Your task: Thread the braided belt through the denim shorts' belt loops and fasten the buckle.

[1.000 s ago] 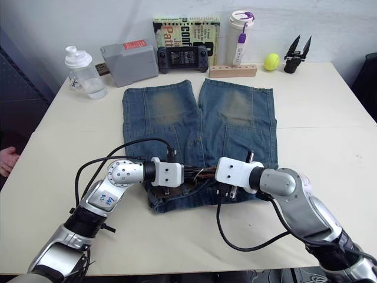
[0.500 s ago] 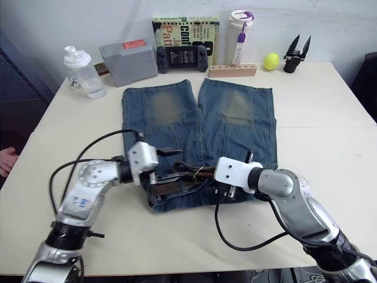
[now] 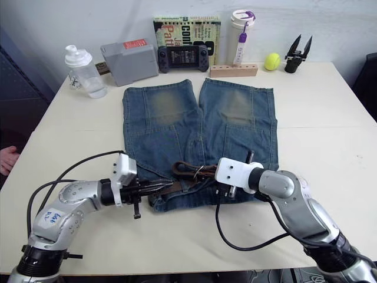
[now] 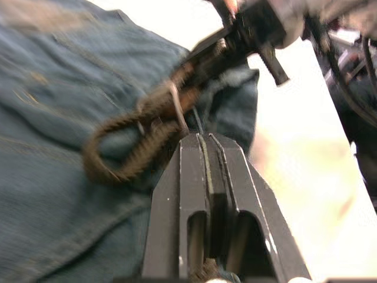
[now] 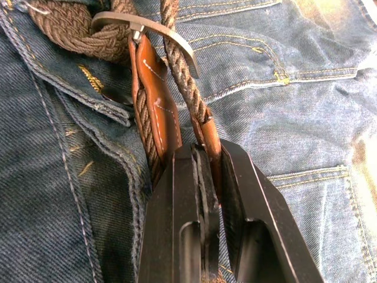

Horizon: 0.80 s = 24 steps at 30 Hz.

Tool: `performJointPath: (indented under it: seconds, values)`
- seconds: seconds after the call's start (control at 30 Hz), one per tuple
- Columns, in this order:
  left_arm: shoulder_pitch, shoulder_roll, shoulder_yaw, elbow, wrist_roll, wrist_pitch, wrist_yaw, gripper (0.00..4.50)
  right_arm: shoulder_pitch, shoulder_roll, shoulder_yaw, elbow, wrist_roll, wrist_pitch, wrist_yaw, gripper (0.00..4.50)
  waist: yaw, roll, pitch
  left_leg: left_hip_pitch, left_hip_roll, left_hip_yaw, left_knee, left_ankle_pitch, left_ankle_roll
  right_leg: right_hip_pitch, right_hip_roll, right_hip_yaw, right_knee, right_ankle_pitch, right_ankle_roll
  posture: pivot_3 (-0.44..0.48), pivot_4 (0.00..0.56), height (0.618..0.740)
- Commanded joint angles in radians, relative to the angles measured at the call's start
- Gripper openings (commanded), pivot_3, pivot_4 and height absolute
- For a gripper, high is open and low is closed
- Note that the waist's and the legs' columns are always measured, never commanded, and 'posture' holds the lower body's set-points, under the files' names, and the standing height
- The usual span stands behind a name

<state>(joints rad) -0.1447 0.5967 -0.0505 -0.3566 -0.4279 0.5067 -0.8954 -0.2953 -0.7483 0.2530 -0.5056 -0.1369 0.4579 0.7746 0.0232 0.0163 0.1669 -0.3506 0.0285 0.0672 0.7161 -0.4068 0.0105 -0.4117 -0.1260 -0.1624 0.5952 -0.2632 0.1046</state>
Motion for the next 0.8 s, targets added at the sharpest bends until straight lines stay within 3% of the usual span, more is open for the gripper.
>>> performJointPath:
  seconds: [0.03,0.1,0.23,0.37,0.43,0.53,0.67,0.8]
  values:
    - [0.030,0.061,-0.096,0.048,0.149,-0.113,-0.019,0.04,0.022,-0.005,-0.073,-0.039,0.022,-0.007,-0.010,0.00,0.001,0.000,0.000,0.000,0.000,0.000,0.000,0.000,0.000,0.000,0.000,0.000,0.000,0.000,0.000,0.000,0.150,0.726]
    - [0.029,0.084,-0.145,0.114,0.249,-0.167,0.017,0.04,0.067,-0.020,-0.129,-0.057,0.047,-0.030,-0.003,0.00,0.003,0.000,0.000,0.000,0.000,0.000,0.000,0.000,0.000,0.000,0.000,0.000,0.000,0.000,0.000,0.000,0.150,0.726]
    - [0.021,0.066,-0.150,0.143,0.254,-0.210,0.024,0.04,0.217,-0.072,-0.270,-0.043,0.062,-0.162,-0.003,0.00,0.005,0.002,-0.001,0.001,0.000,0.000,0.000,0.000,0.000,0.001,0.000,0.001,-0.001,0.000,0.000,0.000,0.150,0.726]
    - [0.023,0.057,-0.163,0.164,0.265,-0.244,0.029,0.04,0.428,-0.129,-0.461,0.115,-0.003,-0.357,-0.070,0.00,0.007,0.003,-0.002,0.002,0.000,0.000,0.000,0.000,0.000,0.002,-0.001,0.001,0.000,0.000,0.000,0.000,0.150,0.726]
    - [0.025,0.057,-0.164,0.170,0.267,-0.252,0.030,0.04,0.470,-0.161,-0.518,0.222,-0.064,-0.418,-0.140,0.00,0.007,0.002,-0.002,0.004,0.000,0.002,-0.001,0.000,0.000,0.003,0.000,0.002,0.000,0.000,0.000,0.000,0.150,0.726]
    - [0.029,0.062,-0.167,0.174,0.279,-0.267,0.032,0.04,0.467,-0.167,-0.552,0.317,-0.105,-0.426,-0.224,0.00,0.003,0.003,-0.002,0.006,0.000,0.002,-0.001,0.000,0.000,0.004,-0.001,0.002,0.000,0.000,0.000,0.000,0.150,0.726]
    - [0.028,0.067,-0.166,0.185,0.293,-0.282,0.040,0.04,0.457,-0.162,-0.553,0.350,-0.114,-0.470,-0.253,0.00,0.003,0.006,-0.004,0.017,0.000,0.003,-0.005,0.000,0.000,0.015,-0.001,0.004,-0.003,0.000,0.000,0.000,0.150,0.726]
    - [0.025,0.067,-0.164,0.195,0.298,-0.304,0.050,0.04,0.451,-0.152,-0.524,0.349,-0.102,-0.540,-0.260,0.00,0.006,0.007,-0.004,0.017,0.000,0.001,-0.005,0.000,0.000,0.014,-0.002,0.003,-0.003,0.000,0.000,0.000,0.150,0.726]
